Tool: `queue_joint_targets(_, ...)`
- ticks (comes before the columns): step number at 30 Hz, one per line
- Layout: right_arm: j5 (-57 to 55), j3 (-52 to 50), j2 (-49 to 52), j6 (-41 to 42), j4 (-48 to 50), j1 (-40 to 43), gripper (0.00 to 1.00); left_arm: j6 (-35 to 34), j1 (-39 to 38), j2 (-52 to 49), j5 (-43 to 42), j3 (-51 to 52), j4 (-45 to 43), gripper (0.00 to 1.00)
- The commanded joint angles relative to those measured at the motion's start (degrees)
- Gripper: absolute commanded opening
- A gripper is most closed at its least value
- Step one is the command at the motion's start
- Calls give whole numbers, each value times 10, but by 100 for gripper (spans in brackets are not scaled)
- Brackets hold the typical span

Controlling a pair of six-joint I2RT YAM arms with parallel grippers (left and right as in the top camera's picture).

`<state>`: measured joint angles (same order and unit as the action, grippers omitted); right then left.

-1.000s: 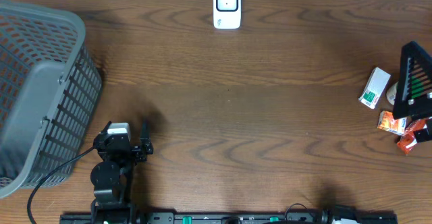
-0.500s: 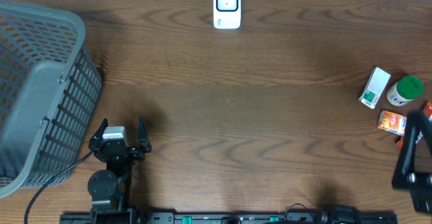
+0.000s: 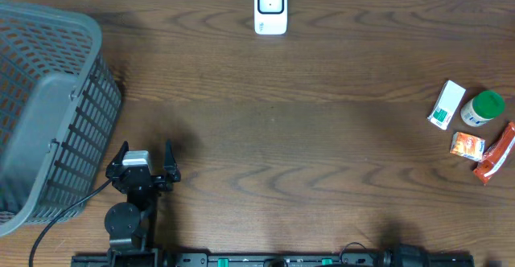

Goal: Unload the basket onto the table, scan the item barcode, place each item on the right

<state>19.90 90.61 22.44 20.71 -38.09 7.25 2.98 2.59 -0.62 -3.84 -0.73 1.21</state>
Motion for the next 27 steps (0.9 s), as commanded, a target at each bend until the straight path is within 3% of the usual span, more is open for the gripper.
queue_joint_targets(1,1,-2,-38,-34,-5,-5,99,-3,2,4,-4,5,25,86)
queue_joint_targets(12,-9,-2,-68,-36,-31,-9,99,-3,2,4,-4,5,26,86)
queue_joint_targets(17,-66,-4,-71,-37,-16,-9,99,-3,2,4,-4,5,25,86)
queue_joint_targets(23,-217,-10,-71,-36,-21,-9,99,-3,2,4,-4,5,25,86)
queue_joint_targets(27,-188,-10,-71,-5,-40,-9,99,-3,2,4,-4,5,25,86)
